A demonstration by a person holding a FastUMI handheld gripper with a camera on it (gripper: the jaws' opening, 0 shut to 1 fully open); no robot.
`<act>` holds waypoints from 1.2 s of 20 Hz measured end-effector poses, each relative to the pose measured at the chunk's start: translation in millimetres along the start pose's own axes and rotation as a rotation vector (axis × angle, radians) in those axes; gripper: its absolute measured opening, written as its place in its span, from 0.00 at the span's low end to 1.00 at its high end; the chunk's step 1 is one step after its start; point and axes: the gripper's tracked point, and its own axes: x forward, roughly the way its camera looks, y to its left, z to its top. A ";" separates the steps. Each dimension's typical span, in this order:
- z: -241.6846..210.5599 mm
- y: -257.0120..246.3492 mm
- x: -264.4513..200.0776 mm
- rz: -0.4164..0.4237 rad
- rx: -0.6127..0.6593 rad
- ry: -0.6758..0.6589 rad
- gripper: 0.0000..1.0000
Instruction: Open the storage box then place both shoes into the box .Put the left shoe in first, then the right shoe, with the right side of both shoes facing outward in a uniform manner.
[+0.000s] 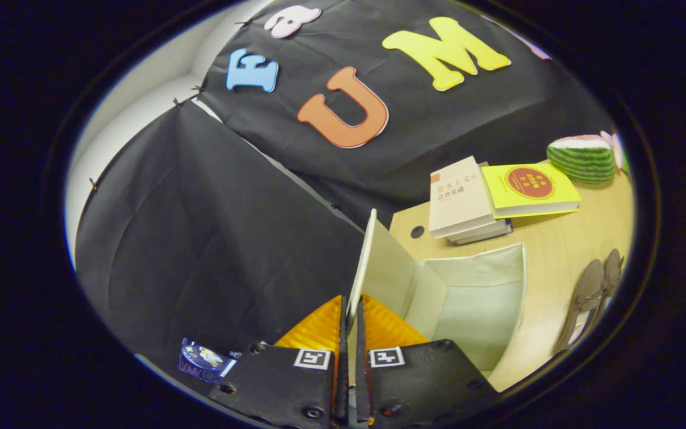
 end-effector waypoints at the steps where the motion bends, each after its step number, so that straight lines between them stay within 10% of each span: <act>1: -3.9 8.8 4.9 0.000 -0.019 0.003 0.11; 4: -17.6 41.1 20.9 0.089 -0.085 0.020 0.19; 9: -69.5 21.4 36.1 -0.022 -0.251 0.147 1.00; 24: -58.0 -130.7 -60.1 -0.336 -0.254 0.158 1.00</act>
